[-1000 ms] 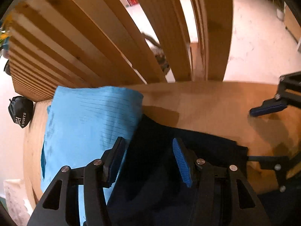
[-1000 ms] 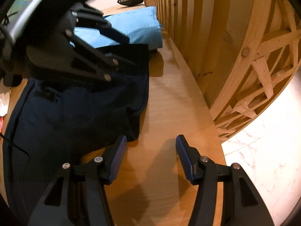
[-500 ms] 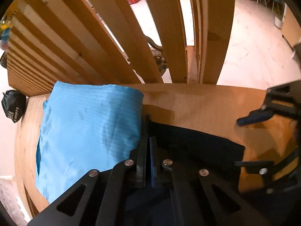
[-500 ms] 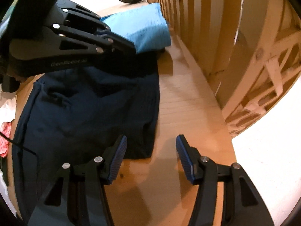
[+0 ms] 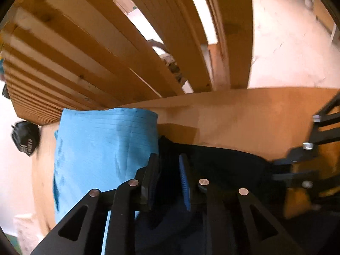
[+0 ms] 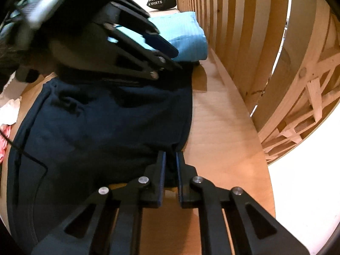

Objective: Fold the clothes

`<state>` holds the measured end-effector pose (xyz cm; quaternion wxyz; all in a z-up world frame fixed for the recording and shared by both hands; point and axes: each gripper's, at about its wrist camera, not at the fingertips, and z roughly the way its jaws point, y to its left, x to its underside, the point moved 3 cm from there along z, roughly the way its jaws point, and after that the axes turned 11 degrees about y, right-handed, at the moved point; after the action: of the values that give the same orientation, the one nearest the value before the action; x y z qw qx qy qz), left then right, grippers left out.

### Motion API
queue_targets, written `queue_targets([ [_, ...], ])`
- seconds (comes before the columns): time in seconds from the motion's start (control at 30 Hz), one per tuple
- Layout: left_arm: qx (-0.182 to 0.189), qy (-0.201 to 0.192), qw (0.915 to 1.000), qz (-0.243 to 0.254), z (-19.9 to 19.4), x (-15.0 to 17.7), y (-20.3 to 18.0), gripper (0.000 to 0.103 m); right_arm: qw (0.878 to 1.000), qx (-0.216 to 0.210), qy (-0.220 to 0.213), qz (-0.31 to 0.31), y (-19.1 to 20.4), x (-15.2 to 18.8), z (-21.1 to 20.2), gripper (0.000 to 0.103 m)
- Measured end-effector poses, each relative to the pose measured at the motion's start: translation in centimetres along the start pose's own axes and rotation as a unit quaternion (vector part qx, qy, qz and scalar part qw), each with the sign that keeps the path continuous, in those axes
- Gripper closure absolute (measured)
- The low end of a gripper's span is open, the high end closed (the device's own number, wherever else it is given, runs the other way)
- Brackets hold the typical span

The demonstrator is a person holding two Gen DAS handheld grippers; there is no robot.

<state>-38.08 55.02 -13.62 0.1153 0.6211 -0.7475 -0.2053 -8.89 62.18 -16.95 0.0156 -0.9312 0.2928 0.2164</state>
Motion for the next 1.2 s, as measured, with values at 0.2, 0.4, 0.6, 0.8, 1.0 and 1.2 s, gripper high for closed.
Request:
queue_targets([
  [0.2,0.024,0.003,0.9996,-0.016,0.3,-0.6,-0.1,0.102,1.0,-0.01,-0.002,0.007,-0.4,0.2,-0.1,0.095],
  [0.4,0.045,-0.025,0.9977,-0.045,-2.4,1.1,1.3,0.102,1.0,-0.016,-0.012,0.022,-1.7,0.9,-1.2,0.097],
  [0.6,0.065,-0.052,0.9939,-0.073,-4.9,2.5,3.0,0.102,0.999,-0.021,-0.032,0.031,-2.2,1.0,-3.2,0.099],
  [0.8,0.079,-0.084,0.9866,-0.115,-6.8,5.2,5.5,0.102,0.997,-0.021,-0.07,0.024,-1.1,-0.1,-6.9,0.099],
  [1.0,0.093,-0.105,0.9793,-0.146,-7.2,6.5,8.0,0.102,0.997,-0.035,-0.064,-0.022,2.2,-0.8,-8.5,0.099],
  [1.2,0.091,-0.094,0.9798,-0.151,-5.9,8.6,8.6,0.102,0.998,-0.058,-0.028,0.009,1.5,-1.9,-5.1,0.047],
])
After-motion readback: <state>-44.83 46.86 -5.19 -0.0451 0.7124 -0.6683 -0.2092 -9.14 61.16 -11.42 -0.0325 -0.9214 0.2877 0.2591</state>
